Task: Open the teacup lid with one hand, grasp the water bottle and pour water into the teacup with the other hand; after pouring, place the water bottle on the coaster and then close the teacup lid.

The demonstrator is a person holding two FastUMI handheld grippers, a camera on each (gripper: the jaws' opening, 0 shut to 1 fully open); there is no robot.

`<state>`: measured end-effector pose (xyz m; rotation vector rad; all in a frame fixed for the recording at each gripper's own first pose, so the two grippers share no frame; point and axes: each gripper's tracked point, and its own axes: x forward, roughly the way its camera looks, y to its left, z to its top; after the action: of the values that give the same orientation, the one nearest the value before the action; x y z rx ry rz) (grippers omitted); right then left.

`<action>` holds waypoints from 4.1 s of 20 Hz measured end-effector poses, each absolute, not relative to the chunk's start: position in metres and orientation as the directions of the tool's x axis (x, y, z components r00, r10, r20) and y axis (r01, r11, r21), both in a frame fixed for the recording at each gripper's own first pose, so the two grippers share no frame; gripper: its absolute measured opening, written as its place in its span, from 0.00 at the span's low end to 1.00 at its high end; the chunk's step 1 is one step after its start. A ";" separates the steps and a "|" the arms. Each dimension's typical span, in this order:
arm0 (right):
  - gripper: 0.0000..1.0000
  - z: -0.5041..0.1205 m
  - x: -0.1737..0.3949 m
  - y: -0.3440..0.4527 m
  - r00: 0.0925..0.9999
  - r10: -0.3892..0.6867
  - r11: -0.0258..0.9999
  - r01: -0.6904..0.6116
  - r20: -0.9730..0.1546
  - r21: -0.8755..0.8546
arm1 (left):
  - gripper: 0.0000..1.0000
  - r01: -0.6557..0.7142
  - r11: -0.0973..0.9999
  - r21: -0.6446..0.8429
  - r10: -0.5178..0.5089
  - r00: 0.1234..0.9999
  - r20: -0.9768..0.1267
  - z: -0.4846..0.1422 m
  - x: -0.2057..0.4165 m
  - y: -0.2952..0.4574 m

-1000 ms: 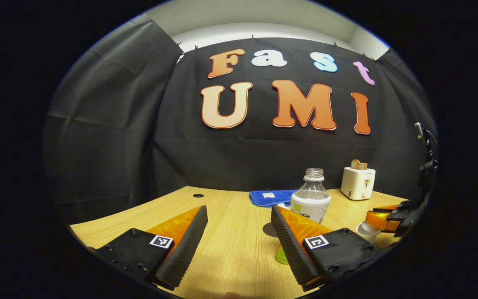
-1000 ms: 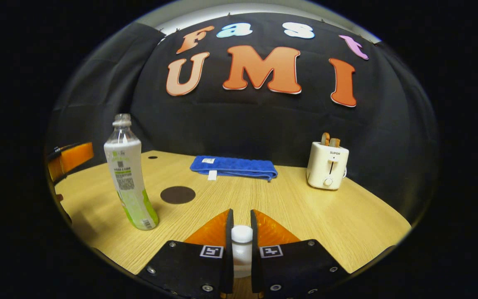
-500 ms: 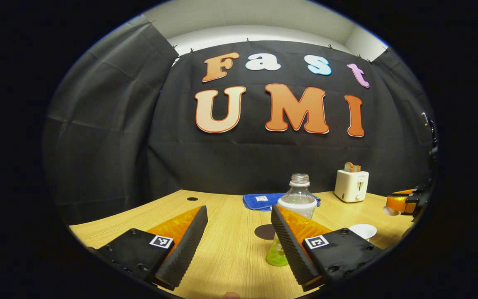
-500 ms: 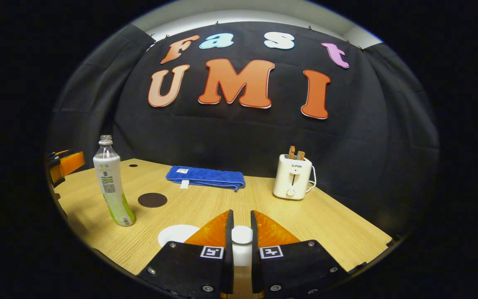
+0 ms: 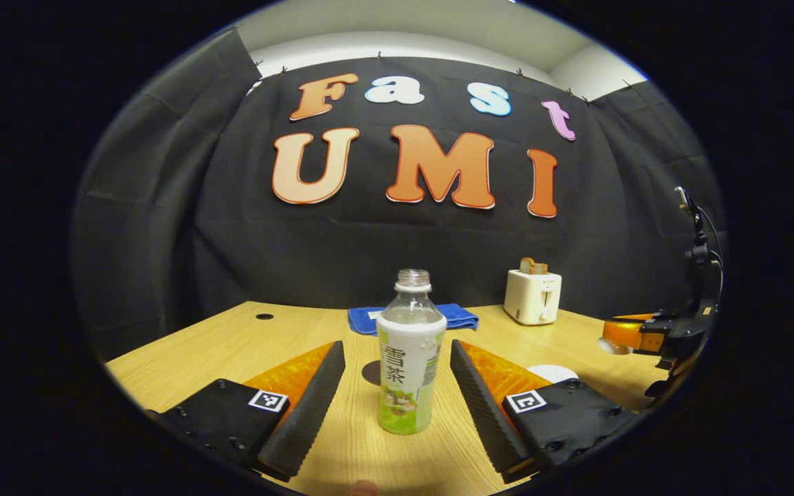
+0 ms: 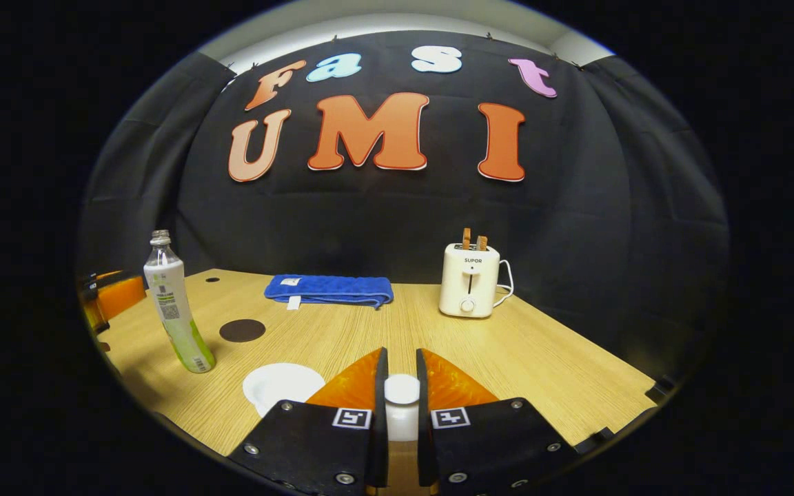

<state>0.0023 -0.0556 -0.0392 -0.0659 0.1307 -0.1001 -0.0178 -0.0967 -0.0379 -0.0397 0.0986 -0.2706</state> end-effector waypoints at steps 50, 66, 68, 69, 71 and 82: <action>0.17 -0.049 -0.010 -0.109 0.970 -0.173 0.983 0.182 -0.171 0.038 | 0.55 0.391 0.106 0.914 -0.397 0.860 -0.322 -0.074 0.015 -0.171; 0.17 -0.058 -0.009 -0.107 0.967 -0.164 0.984 0.174 -0.195 0.033 | 0.58 0.399 -0.294 0.868 -0.290 0.829 -0.479 -0.096 0.027 -0.176; 0.17 -0.059 -0.009 -0.108 0.966 -0.165 0.984 0.175 -0.200 0.035 | 0.58 0.388 -0.336 0.858 -0.279 0.829 -0.484 -0.095 0.026 -0.176; 0.17 -0.061 -0.009 -0.108 0.965 -0.164 0.984 0.175 -0.203 0.036 | 0.58 0.383 -0.349 0.855 -0.274 0.831 -0.484 -0.093 0.026 -0.176; 0.17 -0.061 -0.008 -0.108 0.965 -0.162 0.984 0.174 -0.206 0.040 | 0.58 0.374 -0.375 0.848 -0.257 0.837 -0.483 -0.091 0.028 -0.174; 0.17 -0.064 -0.008 -0.108 0.964 -0.159 0.984 0.172 -0.214 0.045 | 0.56 0.308 -0.526 0.793 -0.241 0.840 -0.486 -0.081 0.033 -0.177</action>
<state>-0.0083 -0.1084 -0.0639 0.0633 0.2118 -0.1674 0.0329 -0.1770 -0.0806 2.0107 0.0487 -0.6861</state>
